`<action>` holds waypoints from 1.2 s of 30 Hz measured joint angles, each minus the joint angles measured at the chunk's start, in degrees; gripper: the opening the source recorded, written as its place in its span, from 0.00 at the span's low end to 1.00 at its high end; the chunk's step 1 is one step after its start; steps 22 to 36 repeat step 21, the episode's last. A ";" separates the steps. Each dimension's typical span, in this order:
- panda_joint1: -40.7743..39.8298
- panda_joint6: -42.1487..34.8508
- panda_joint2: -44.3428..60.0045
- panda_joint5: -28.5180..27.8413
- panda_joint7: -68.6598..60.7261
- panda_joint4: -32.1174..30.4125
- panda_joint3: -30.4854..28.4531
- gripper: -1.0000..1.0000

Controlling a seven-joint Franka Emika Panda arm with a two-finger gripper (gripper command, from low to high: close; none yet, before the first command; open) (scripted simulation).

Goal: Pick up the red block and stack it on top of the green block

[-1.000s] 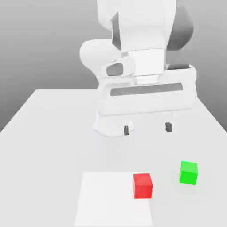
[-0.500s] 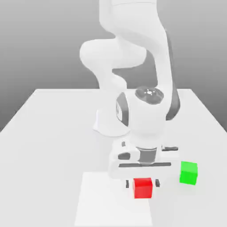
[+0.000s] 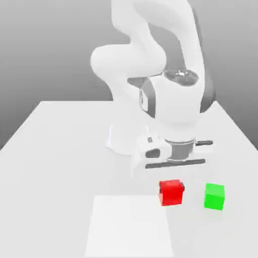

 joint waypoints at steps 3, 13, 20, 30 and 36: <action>3.95 -1.31 -1.24 0.77 -7.77 0.09 0.76 0.00; 14.01 -3.88 -3.41 -0.34 -29.49 0.44 3.67 0.00; 14.10 5.95 7.09 -6.01 -26.46 0.92 2.58 1.00; 14.10 5.95 7.09 -6.01 -26.46 0.92 2.58 1.00; 14.10 5.95 7.09 -6.01 -26.46 0.92 2.58 1.00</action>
